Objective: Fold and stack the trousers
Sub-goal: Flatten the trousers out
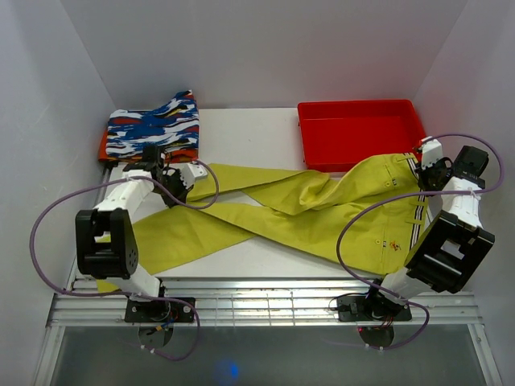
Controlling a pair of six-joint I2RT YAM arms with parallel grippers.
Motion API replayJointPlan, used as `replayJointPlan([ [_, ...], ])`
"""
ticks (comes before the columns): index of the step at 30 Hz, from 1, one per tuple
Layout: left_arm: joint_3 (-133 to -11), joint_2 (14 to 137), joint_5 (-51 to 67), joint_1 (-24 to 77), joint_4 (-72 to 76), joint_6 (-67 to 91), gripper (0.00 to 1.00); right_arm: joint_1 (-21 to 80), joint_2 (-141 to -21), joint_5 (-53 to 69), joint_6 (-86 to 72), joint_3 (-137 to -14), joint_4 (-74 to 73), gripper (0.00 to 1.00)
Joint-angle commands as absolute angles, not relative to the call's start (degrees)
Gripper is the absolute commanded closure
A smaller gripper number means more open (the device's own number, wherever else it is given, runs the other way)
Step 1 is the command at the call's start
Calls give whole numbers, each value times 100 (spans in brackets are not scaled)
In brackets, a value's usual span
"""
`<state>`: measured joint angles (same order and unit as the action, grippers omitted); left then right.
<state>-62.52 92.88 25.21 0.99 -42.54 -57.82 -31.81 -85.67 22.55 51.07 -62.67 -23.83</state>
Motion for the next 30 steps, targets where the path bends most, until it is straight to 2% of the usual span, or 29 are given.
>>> replayJointPlan([
  [1,-5986,8369,2566,-61,-4816,-5704,100,-3217,-8639,2119,5194,-6328,-1987,92],
  [5,-5941,7849,2460,-386,-4956,-5476,100,-3226,-8684,2004,5229,-6267,-1864,92],
  [10,-6476,7401,2768,-738,-5527,-5248,100,-3234,-8780,1890,5229,-6258,-1749,92],
  [16,-6372,7110,2777,-791,-5589,-4931,100,-3234,-8833,1986,5159,-6240,-1705,92],
  [17,-6320,7128,2803,-800,-5616,-4913,98,-3226,-8833,1986,5150,-6232,-1714,92],
  [19,-6302,7233,2978,-791,-5756,-4939,80,-3234,-8789,2021,5150,-6188,-1714,92],
  [22,-6214,7426,3163,-800,-5573,-4747,70,-3234,-8728,2118,5159,-6091,-1714,92],
  [24,-6196,7751,3260,-791,-5450,-4606,74,-3234,-8693,2188,5150,-6047,-1714,92],
  [25,-6205,7865,3296,-791,-5258,-4371,85,-3234,-8675,2223,5142,-6021,-1714,92],
  [27,-6214,8155,3418,-791,-4976,-4176,97,-3234,-8649,2232,5150,-5994,-1723,92],
  [28,-6249,8235,3471,-791,-4914,-4009,100,-3234,-8640,2241,5150,-6003,-1749,92],
  [30,-6397,8427,3498,-791,-4826,-3859,100,-3234,-8622,2241,5168,-6029,-1784,92],
])
